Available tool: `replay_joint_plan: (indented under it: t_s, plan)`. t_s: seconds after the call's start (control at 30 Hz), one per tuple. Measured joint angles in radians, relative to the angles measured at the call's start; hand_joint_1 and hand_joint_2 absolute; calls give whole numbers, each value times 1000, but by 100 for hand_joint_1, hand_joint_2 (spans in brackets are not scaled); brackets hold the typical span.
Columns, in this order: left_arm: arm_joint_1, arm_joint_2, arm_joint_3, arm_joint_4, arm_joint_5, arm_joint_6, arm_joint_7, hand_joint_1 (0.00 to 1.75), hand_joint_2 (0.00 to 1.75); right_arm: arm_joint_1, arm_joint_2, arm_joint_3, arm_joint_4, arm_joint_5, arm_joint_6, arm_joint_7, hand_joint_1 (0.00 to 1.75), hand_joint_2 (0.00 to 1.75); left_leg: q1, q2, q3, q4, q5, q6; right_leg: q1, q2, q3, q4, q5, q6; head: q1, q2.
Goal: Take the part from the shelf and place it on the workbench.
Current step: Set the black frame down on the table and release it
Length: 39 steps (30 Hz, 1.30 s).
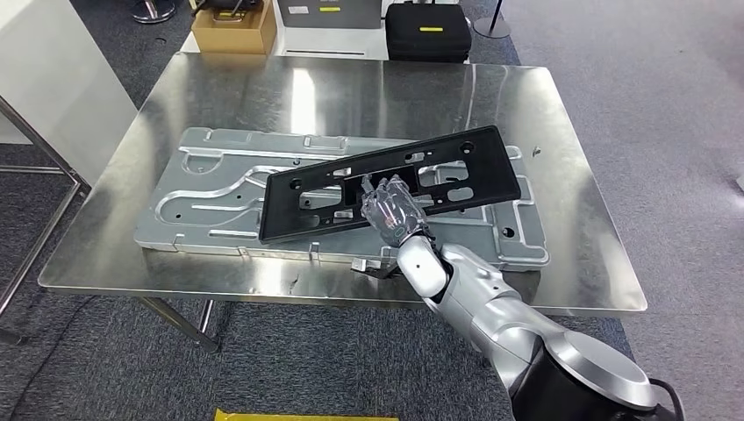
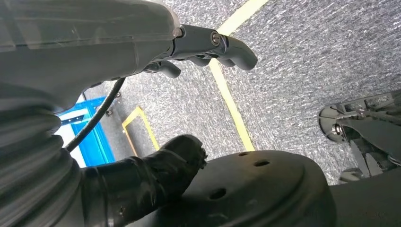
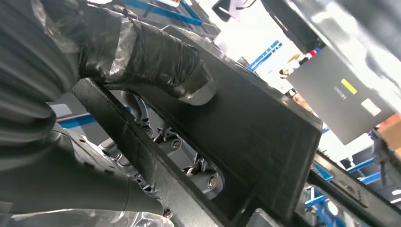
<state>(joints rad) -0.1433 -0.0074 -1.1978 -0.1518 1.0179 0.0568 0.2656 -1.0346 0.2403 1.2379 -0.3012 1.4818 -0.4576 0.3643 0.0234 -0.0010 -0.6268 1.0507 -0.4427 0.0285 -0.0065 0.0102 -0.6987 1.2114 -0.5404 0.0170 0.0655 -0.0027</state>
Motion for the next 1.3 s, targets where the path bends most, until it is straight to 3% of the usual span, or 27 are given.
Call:
replay_joint_plan:
  t_s: [0.07, 0.1, 0.13, 0.2, 0.27, 0.33, 0.43, 0.53, 0.57, 0.6, 0.63, 0.7, 0.77, 0.87, 0.93, 1.03, 1.07, 1.1, 1.13, 1.23, 1.3]
  plan:
    - [2, 0, 0, 0, 3, 0, -3, 0, 175, 5, -3, -1, 6, -4, 15, -14, 175, 175, -2, 1, 1, 0, -1, 3, -1, -1, -52, 99, -28, 3, 0, 0]
    - [4, 1, 0, 0, 4, 0, -6, 0, 175, 8, -5, -3, 9, -6, 23, -23, 175, 175, -2, 0, 2, 0, -2, 4, -1, -1, -58, 104, -17, 2, 0, 0]
    - [5, 1, 0, 0, 5, 0, -11, 0, 175, 11, -6, -9, 11, -10, 34, -34, 175, 175, -3, 0, 4, 0, -3, 3, 0, -1, -43, 69, 12, -2, 0, 0]
    - [7, 1, -1, 0, 6, -3, -26, 0, 175, 11, -8, -28, 13, -24, 59, -61, 175, 175, -5, 0, 8, 0, -5, 2, 6, -3, 19, -62, 75, -16, 0, 0]
    - [9, 1, -3, 0, 6, -8, -42, 0, 175, 11, -8, -51, 13, -41, 82, -86, 87, 87, -6, -1, 10, -2, -6, -5, 14, -5, 61, -150, 100, -26, 0, 0]
    - [10, 1, -4, 0, 6, -11, -50, 0, 175, 12, -8, -65, 14, -50, 96, -104, 0, 0, -7, 0, 13, -10, -4, -15, 18, -5, 66, -166, 98, -31, 0, 0]
    - [11, 4, -8, 0, 7, -9, -57, 0, 175, 13, -8, -80, 15, -60, 112, -126, 0, 0, -8, 0, 9, 10, -28, -28, 7, -6, 86, -192, 109, -44, -1, 0]
    - [12, 7, -9, 0, 12, -1, -61, 0, 175, 18, -7, -88, 15, -68, 123, -140, 0, 0, -9, 0, -66, 182, -115, -35, 6, -7, 92, -199, 112, -50, -2, 0]
    - [14, 8, -9, 0, 14, 2, -62, 0, 175, 21, -7, -89, 15, -69, 125, -142, 0, 0, -8, 0, -90, 232, -130, -38, 7, -7, 91, -197, 111, -51, -2, 0]
    - [15, 9, -10, 0, 14, 3, -62, 0, 131, 23, -6, -91, 15, -69, 125, -143, 0, 0, -8, 0, -99, 249, -126, -40, 8, -7, 91, -195, 109, -52, -2, 0]
    - [16, 9, -10, 0, 14, 4, -62, 0, 87, 24, -6, -93, 15, -69, 125, -143, 0, 0, -8, 0, -90, 230, -105, -41, 7, -6, 91, -192, 108, -52, -2, 0]
    - [16, 11, -12, 0, 15, 6, -63, 0, 0, 21, -5, -96, 15, -69, 125, -143, 0, 0, -6, 0, -28, 105, -42, -42, 6, -3, 90, -181, 101, -46, -2, 0]
    - [15, 12, -13, 0, 17, 7, -65, 0, 0, 15, -4, -99, 15, -70, 125, -142, 0, 0, -7, -2, 20, 9, -14, -34, 8, 0, 87, -169, 94, -37, -2, 0]
    - [15, 12, -13, 0, 27, 3, -68, 0, 0, 11, -2, -110, 15, -72, 128, -143, 0, 0, -9, -3, 28, -9, -12, -15, 11, 3, 84, -167, 94, -23, -2, 0]
    - [15, 12, -13, 0, 33, 0, -69, 0, 0, 10, -1, -117, 15, -75, 136, -146, 0, 0, -7, -1, 29, -14, -6, -3, 9, 1, 73, -141, 74, -13, -2, 0]
    - [17, 12, -13, 0, 38, -1, -67, 0, 0, 12, -1, -126, 15, -78, 154, -152, 0, 0, -6, 2, 27, -17, 1, 6, 3, -3, 2, 20, -17, 0, -2, 0]
    - [18, 13, -13, 0, 41, -1, -64, 0, 0, 14, -1, -129, 15, -79, 159, -153, 0, 0, -6, 3, 25, -16, 2, 7, 2, -4, -23, 76, -40, 2, -2, 0]
    - [20, 13, -13, 1, 43, 0, -61, 0, 0, 16, -1, -132, 16, -79, 163, -153, 0, 0, -7, 4, 24, -16, 3, 8, 1, -4, -33, 102, -45, 3, -2, 0]
    - [22, 14, -13, 1, 46, 0, -59, 0, 0, 17, -1, -135, 16, -79, 167, -153, 0, 0, -7, 4, 23, -16, 4, 8, 1, -4, -26, 94, -32, 1, -2, 0]
    - [23, 14, -13, 1, 51, -7, -56, 0, 0, 15, 1, -144, 16, -78, 176, -155, 0, 0, -9, 3, 22, -16, 7, 3, 5, -4, 72, -88, 56, -13, -2, 0]
    - [23, 14, -13, 1, 53, -14, -53, 0, 0, 13, 5, -153, 16, -74, 181, -155, 0, 0, -10, 3, 17, -17, 12, -5, 12, -4, 108, -166, 80, -22, -2, 0]
